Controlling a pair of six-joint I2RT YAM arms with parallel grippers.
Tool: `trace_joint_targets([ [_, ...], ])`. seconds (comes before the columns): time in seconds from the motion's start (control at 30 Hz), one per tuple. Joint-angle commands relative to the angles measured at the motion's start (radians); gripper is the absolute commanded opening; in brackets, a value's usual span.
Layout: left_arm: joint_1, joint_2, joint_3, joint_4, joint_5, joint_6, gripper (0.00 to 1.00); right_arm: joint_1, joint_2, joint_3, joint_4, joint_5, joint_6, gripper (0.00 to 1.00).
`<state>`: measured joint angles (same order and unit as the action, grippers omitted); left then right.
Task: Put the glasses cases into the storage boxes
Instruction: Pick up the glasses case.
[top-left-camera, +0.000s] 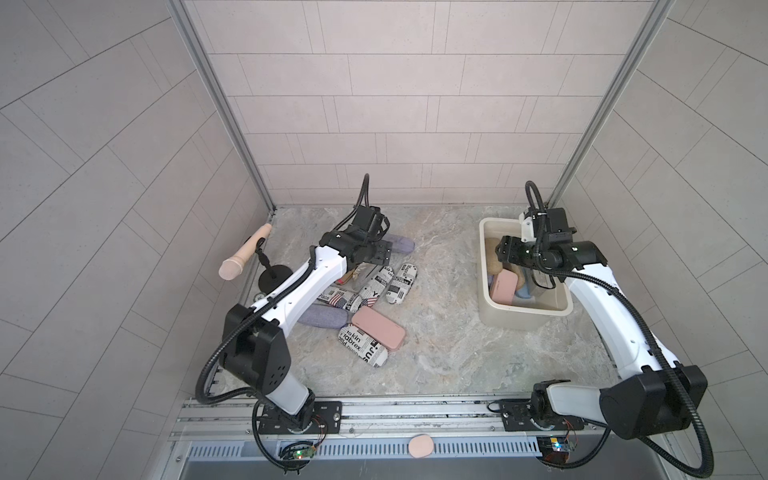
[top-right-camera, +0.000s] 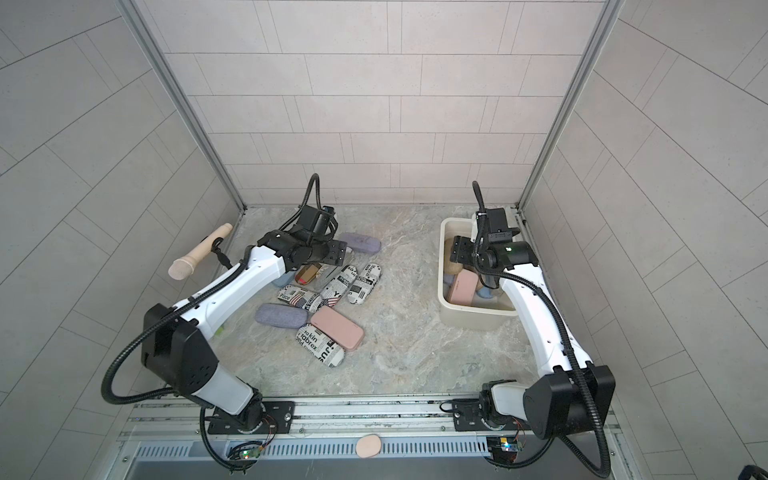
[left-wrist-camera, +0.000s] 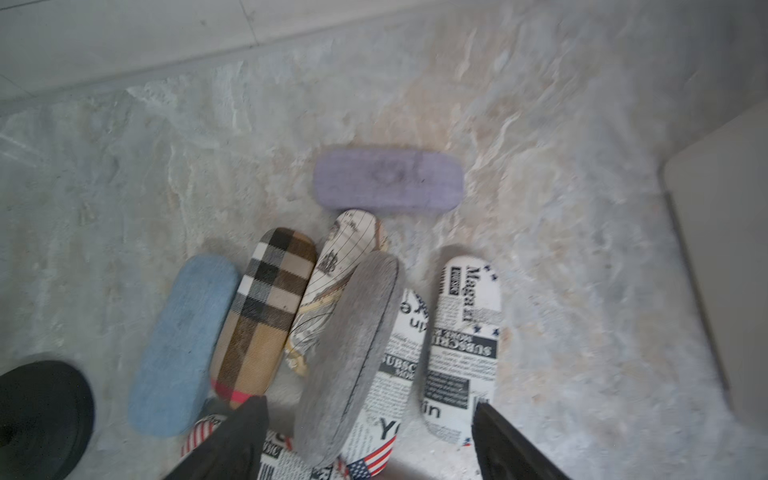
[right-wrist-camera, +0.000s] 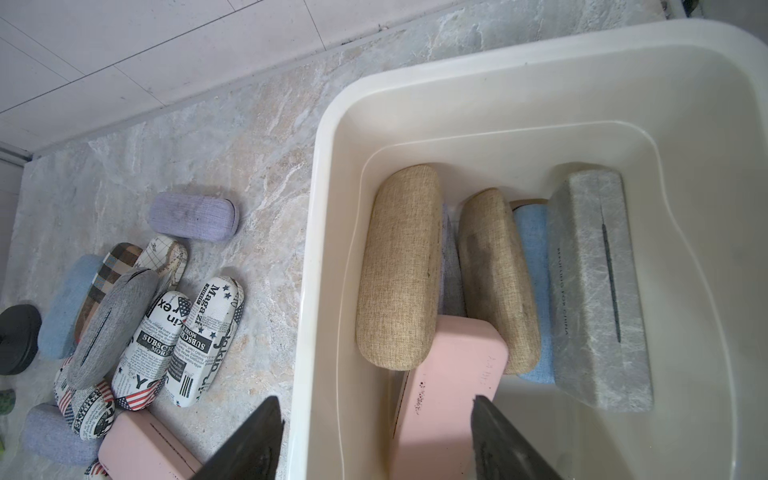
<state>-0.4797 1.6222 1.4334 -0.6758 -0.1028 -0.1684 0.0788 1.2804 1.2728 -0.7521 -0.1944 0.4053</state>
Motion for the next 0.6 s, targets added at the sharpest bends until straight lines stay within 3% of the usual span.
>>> trace_joint_targets([
  [0.0,-0.011,0.104,0.072,-0.220,-0.091,0.123,0.83,0.006,-0.009,-0.031,0.033,-0.009,0.006,0.74],
  [0.13,-0.026,0.238,0.161,-0.318,-0.134,0.172,0.76,0.006,0.015,-0.043,0.032,-0.028,0.000,0.74],
  [0.37,-0.025,0.252,0.057,-0.198,-0.145,0.193,0.75,0.005,0.006,-0.054,0.049,-0.046,-0.006,0.74],
  [0.57,-0.025,0.295,0.046,-0.200,-0.184,0.184,0.73,0.004,0.019,-0.046,0.046,-0.057,-0.010,0.74],
])
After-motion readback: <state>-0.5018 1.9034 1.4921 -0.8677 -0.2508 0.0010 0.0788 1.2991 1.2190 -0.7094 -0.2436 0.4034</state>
